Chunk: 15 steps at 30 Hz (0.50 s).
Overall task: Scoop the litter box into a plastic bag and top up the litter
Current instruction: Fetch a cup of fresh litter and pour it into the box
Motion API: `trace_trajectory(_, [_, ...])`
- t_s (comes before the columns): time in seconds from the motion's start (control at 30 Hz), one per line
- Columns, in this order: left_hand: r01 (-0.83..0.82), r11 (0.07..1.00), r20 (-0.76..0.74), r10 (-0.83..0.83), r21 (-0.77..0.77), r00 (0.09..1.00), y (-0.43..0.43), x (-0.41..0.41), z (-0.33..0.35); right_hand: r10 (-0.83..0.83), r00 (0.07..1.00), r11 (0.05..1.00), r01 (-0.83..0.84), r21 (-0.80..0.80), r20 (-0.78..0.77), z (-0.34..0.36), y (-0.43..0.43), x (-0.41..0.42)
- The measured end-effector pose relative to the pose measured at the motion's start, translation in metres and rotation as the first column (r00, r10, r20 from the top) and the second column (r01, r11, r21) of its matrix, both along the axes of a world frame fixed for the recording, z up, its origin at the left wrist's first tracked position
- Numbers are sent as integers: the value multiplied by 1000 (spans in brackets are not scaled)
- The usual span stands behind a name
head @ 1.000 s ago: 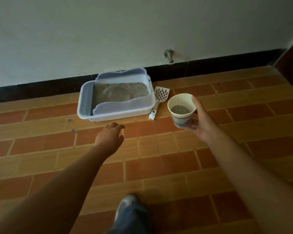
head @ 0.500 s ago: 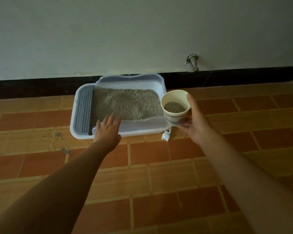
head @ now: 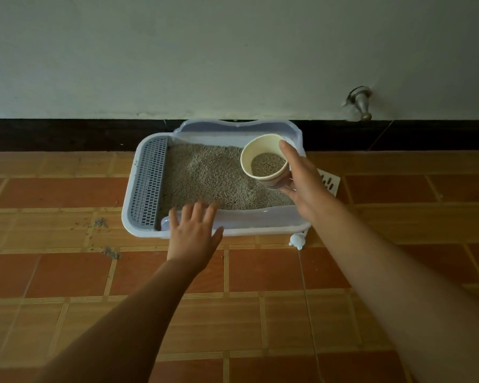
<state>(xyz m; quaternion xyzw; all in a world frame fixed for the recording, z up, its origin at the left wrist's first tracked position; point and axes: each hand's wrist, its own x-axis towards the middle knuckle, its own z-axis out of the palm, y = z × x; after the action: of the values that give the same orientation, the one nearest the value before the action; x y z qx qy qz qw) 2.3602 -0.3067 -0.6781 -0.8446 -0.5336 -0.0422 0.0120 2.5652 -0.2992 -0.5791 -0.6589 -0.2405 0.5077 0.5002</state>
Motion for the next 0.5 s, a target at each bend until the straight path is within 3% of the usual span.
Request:
trace_trajectory(0.27, [-28,994,107,17,107,994,5,6,-8,-41,976,993,63,-98,215,-54,31,-13])
trace_trajectory(0.5, [-104,981,171,75,165,982,8,12,-13,-46,909,995,79,-63,413,-76,47,-16])
